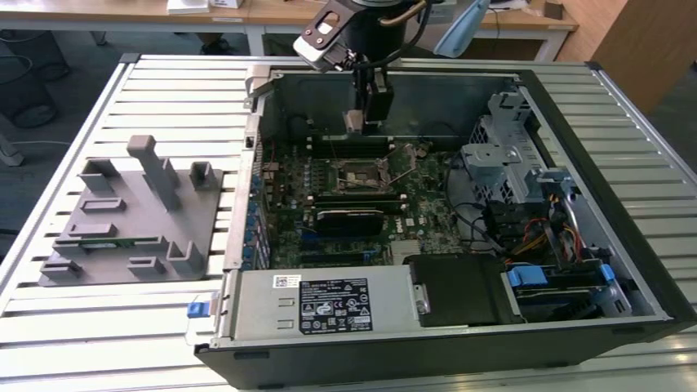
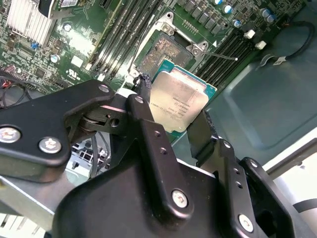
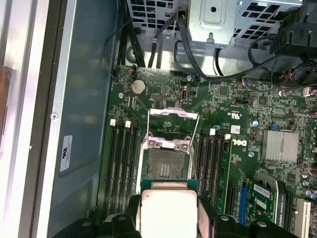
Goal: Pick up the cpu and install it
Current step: 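Place the cpu into insertion slot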
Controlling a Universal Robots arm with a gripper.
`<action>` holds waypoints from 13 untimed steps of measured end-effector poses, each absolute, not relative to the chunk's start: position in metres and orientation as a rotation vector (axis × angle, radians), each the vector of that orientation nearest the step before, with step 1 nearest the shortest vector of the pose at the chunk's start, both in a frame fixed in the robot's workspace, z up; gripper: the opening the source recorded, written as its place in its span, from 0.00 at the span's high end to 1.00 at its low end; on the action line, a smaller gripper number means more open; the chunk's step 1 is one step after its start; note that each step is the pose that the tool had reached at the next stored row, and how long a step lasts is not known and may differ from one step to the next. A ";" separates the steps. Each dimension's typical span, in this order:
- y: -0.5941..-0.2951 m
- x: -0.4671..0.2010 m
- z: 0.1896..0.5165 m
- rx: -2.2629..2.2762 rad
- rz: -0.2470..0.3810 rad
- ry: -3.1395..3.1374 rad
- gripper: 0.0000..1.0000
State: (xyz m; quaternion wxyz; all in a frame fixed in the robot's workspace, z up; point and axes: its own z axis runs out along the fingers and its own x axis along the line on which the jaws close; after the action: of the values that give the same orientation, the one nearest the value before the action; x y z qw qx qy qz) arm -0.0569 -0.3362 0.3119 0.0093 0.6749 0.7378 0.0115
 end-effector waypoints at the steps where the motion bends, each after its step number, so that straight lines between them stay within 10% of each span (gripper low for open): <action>1: -0.336 -0.057 0.311 2.108 0.036 2.304 0.46; 13: -0.336 -0.057 0.307 2.108 0.036 2.304 0.46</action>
State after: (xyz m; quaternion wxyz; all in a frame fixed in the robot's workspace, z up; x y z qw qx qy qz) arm -0.0569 -0.3362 0.3066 0.0093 0.6749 0.7378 0.0114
